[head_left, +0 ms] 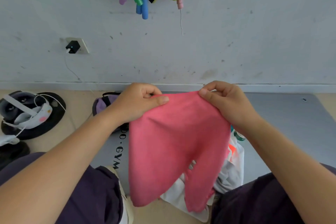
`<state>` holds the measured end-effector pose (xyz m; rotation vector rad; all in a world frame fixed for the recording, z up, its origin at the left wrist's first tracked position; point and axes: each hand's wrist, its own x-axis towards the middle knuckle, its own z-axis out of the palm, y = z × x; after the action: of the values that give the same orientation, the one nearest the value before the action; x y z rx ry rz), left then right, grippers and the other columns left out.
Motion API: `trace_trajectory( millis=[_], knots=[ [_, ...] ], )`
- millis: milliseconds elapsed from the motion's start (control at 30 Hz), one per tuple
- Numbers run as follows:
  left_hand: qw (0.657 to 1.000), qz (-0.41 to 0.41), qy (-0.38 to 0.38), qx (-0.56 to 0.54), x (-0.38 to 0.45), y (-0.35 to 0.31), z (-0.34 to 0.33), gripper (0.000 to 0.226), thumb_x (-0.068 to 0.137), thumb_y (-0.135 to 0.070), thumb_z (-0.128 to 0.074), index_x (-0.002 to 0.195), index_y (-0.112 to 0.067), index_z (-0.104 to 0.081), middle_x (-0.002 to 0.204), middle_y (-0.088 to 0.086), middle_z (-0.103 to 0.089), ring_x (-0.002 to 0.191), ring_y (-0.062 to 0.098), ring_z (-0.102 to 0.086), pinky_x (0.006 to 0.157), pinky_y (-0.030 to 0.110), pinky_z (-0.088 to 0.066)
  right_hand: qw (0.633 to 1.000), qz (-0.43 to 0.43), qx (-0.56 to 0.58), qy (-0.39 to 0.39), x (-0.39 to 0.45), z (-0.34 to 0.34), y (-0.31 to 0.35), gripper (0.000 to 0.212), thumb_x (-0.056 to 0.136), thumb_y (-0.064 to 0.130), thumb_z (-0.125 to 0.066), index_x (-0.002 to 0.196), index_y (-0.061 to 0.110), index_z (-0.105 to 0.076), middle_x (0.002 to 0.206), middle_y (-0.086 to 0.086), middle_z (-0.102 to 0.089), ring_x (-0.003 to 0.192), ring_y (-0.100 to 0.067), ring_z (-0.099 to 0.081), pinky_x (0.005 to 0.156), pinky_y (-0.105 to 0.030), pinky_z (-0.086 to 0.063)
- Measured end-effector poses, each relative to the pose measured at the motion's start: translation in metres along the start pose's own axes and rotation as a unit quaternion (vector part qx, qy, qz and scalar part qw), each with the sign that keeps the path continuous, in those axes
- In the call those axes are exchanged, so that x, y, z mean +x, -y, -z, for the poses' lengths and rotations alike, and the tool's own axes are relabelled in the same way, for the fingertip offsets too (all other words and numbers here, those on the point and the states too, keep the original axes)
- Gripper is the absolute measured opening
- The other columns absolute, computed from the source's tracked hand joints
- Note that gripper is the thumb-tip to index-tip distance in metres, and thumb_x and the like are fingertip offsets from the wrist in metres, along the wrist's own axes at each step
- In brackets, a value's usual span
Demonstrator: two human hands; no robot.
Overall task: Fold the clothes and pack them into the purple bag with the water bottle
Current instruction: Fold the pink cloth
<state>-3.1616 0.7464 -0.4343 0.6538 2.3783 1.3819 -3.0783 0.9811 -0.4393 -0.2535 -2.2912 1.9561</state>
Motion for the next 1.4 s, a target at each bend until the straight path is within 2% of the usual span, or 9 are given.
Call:
trace_trajectory(
  millis=[200, 433, 567, 733, 867, 967, 1067, 1200, 1400],
  knots=[
    [0.996, -0.048, 0.066, -0.038, -0.018, -0.012, -0.025, 0.019, 0.083, -0.041, -0.069, 0.082, -0.023, -0.074, 0.058, 0.006, -0.061, 0.057, 0.011, -0.043, 0.056, 0.023, -0.031, 0.981, 0.004, -0.052, 0.186, -0.024, -0.027, -0.004, 0.007, 0.09, 0.024, -0.068, 0.097, 0.022, -0.07, 0.058, -0.01, -0.04, 0.057, -0.02, -0.032, 0.054, -0.031, -0.028],
    [0.999, -0.045, -0.017, 0.025, -0.015, -0.003, 0.006, 0.017, 0.088, -0.031, -0.069, 0.079, -0.017, -0.071, 0.063, 0.002, -0.065, 0.057, 0.003, -0.048, 0.057, 0.016, -0.037, 0.998, -0.032, -0.037, 0.046, -0.006, -0.008, -0.003, 0.019, 0.091, 0.019, -0.065, 0.092, 0.0, -0.064, 0.074, -0.017, -0.056, 0.073, -0.023, -0.046, 0.071, -0.036, -0.037],
    [0.996, -0.051, -0.023, 0.076, -0.011, 0.005, 0.009, 0.015, 0.093, -0.025, -0.064, 0.078, -0.023, -0.067, 0.071, -0.009, -0.062, 0.068, 0.002, -0.051, 0.072, 0.025, -0.041, 0.996, -0.03, -0.049, 0.062, -0.002, -0.009, -0.003, 0.01, 0.093, 0.014, -0.063, 0.101, 0.008, -0.065, 0.07, -0.013, -0.054, 0.066, -0.02, -0.045, 0.065, -0.031, -0.037],
    [0.995, 0.038, -0.087, 0.029, -0.008, 0.015, 0.0, 0.011, 0.09, -0.035, -0.066, 0.087, -0.025, -0.069, 0.064, -0.024, -0.06, 0.057, -0.006, -0.05, 0.06, 0.015, -0.036, 0.994, 0.01, -0.052, 0.091, -0.004, -0.015, 0.004, 0.021, 0.092, 0.005, -0.061, 0.112, 0.014, -0.064, 0.076, -0.005, -0.059, 0.068, -0.013, -0.05, 0.066, -0.019, -0.039],
    [0.998, 0.02, 0.062, -0.016, -0.016, 0.007, -0.026, 0.04, 0.081, -0.062, -0.063, 0.119, -0.048, -0.059, 0.071, -0.022, -0.065, 0.067, -0.006, -0.059, 0.07, 0.014, -0.045, 0.977, 0.011, 0.028, 0.209, -0.013, -0.027, 0.006, 0.026, 0.092, 0.001, -0.057, 0.118, 0.007, -0.061, 0.09, -0.013, -0.067, 0.081, -0.02, -0.062, 0.075, -0.024, -0.05],
    [0.995, 0.003, 0.1, -0.015, -0.017, 0.003, -0.036, 0.021, 0.085, -0.058, -0.062, 0.094, -0.041, -0.069, 0.075, -0.016, -0.066, 0.071, 0.002, -0.061, 0.073, 0.021, -0.046, 0.973, 0.01, 0.07, 0.218, -0.017, -0.032, 0.006, 0.022, 0.089, 0.005, -0.06, 0.111, 0.005, -0.063, 0.099, -0.016, -0.073, 0.092, -0.02, -0.07, 0.081, -0.024, -0.053],
    [0.997, -0.018, 0.069, -0.004, -0.013, 0.0, -0.025, 0.029, 0.088, -0.043, -0.066, 0.066, -0.025, -0.063, 0.058, -0.011, -0.043, 0.057, 0.006, -0.036, 0.056, 0.023, -0.029, 0.982, 0.007, 0.047, 0.183, -0.014, -0.034, 0.004, 0.017, 0.088, 0.001, -0.063, 0.104, 0.007, -0.066, 0.085, -0.007, -0.073, 0.078, -0.013, -0.068, 0.073, -0.018, -0.051],
    [1.0, -0.024, -0.005, -0.018, -0.009, -0.004, -0.009, 0.028, 0.088, -0.032, -0.07, 0.069, -0.013, -0.062, 0.058, -0.001, -0.045, 0.055, 0.007, -0.034, 0.05, 0.02, -0.026, 0.977, -0.028, -0.057, 0.203, -0.013, -0.031, -0.002, 0.01, 0.085, 0.01, -0.071, 0.095, 0.007, -0.07, 0.076, -0.009, -0.063, 0.072, -0.017, -0.056, 0.074, -0.03, -0.046],
    [0.965, 0.059, -0.251, -0.046, -0.001, 0.006, 0.002, 0.036, 0.089, -0.034, -0.068, 0.06, -0.019, -0.053, 0.047, -0.013, -0.04, 0.046, 0.002, -0.033, 0.051, 0.023, -0.028, 0.972, -0.038, -0.11, 0.204, -0.011, -0.025, -0.001, 0.017, 0.092, 0.019, -0.064, 0.086, 0.003, -0.069, 0.078, -0.004, -0.067, 0.074, -0.011, -0.058, 0.073, -0.021, -0.047]
  ],
)
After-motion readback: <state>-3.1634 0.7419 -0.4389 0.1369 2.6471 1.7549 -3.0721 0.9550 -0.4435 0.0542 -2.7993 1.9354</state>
